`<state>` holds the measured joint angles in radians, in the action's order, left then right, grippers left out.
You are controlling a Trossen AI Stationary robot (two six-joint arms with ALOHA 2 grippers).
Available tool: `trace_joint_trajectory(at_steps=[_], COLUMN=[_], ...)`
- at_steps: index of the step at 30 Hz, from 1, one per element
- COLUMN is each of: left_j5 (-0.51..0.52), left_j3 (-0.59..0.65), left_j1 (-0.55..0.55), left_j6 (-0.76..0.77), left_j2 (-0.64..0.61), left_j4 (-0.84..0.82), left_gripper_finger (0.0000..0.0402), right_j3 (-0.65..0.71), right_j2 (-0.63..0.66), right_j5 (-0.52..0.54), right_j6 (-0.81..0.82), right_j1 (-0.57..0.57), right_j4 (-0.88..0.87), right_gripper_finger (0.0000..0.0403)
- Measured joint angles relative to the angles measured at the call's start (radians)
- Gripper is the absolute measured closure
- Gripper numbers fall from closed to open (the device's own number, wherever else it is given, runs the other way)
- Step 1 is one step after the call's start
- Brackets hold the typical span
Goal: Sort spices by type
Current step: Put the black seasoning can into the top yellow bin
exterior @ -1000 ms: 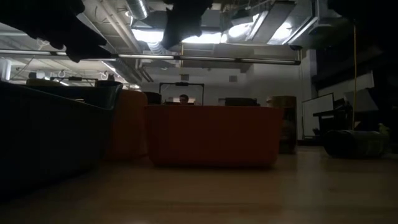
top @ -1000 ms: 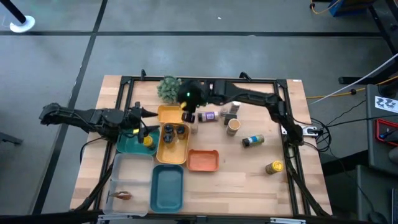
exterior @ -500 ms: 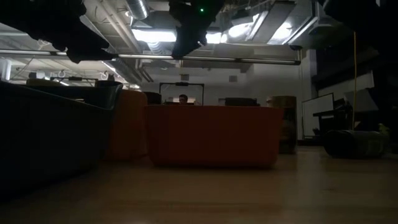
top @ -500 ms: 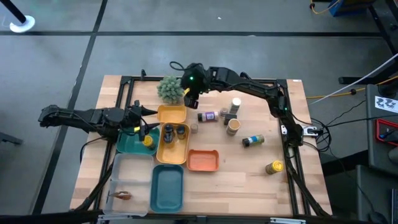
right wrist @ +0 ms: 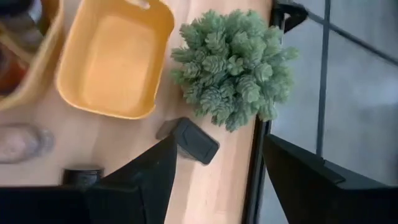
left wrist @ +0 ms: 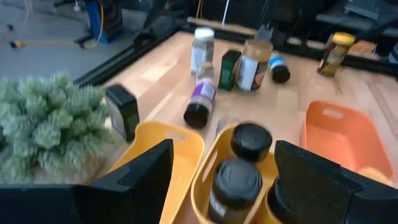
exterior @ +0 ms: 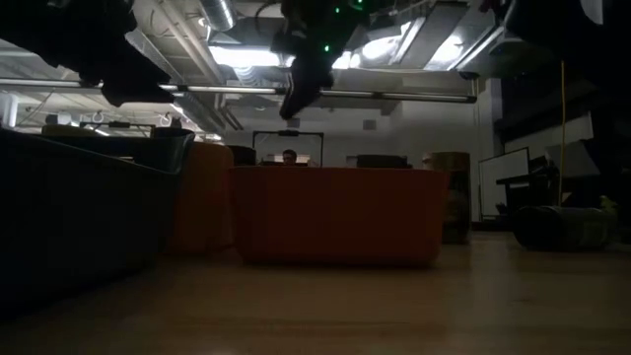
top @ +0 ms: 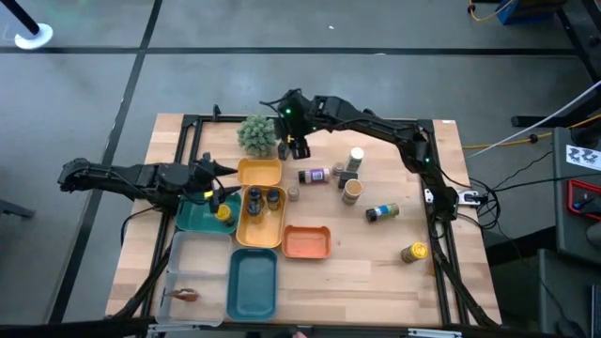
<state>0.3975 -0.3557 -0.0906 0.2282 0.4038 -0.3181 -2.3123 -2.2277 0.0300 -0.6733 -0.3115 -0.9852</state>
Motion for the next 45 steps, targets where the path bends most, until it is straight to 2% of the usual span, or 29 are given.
trace_joint_trajectory(at_steps=[10, 19, 24, 34, 45], left_j5=[0.002, 0.012, 0.022, 0.033, 0.034], left_j3=[0.003, 0.003, 0.003, 0.003, 0.003], left_j1=[0.0, 0.0, 0.0, 0.0, 0.0], left_j6=[0.058, 0.059, 0.061, 0.061, 0.062], left_j2=[0.0, 0.002, 0.006, 0.006, 0.006], left_j4=[-0.068, -0.063, -0.063, -0.063, -0.063], left_gripper_finger=[0.0139, 0.0139, 0.0139, 0.0139, 0.0139], right_j3=[0.091, 0.092, 0.092, 0.091, 0.109], right_j2=[-0.03, -0.106, -0.129, -0.133, -0.133], right_j5=[0.039, 0.044, 0.048, 0.04, 0.049], right_j6=[-0.145, -0.202, -0.25, -0.261, -0.358], right_j1=[-0.018, -0.029, -0.03, -0.03, -0.029], right_j4=[0.057, 0.123, 0.103, 0.105, 0.133], right_gripper_finger=[0.0164, 0.0164, 0.0164, 0.0164, 0.0164])
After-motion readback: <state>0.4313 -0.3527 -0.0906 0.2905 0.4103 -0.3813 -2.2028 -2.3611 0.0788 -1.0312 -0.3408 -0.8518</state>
